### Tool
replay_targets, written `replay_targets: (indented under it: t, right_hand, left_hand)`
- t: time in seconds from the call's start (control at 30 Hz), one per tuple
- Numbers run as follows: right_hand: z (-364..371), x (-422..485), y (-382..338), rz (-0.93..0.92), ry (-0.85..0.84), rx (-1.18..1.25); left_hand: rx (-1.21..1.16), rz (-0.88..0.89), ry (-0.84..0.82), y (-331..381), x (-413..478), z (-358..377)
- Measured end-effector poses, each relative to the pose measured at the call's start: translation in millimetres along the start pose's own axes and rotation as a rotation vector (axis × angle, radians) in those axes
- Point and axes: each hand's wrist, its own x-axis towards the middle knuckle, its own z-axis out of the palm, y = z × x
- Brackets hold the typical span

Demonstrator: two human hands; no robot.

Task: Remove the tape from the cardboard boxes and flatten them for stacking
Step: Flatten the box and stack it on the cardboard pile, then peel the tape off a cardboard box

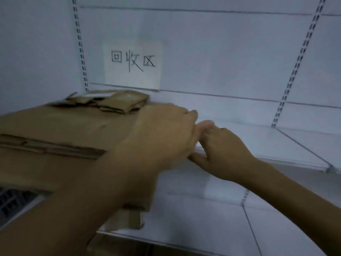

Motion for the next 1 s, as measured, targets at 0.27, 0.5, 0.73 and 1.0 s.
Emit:
replay_targets:
  t: [0.27, 0.5, 0.73, 1.0]
  right_hand:
    - [33, -102, -11, 0.108, -0.099, 0.097]
    - [106, -119, -31, 0.084, -0.393, 0.215]
    - [219, -59, -71, 0.165, -0.591, 0.725]
    - [319, 26, -92, 0.114, -0.591, 0.517]
  left_hand:
    - [-0.221, 0.212, 0.053, 79, -74, 52]
    - [-0.426, -0.159, -0.091, 64, -161, 100]
    - [-0.379, -0.603, -0.246, 49, -231, 120]
    - [-0.211, -0.746, -0.35, 53, -238, 123]
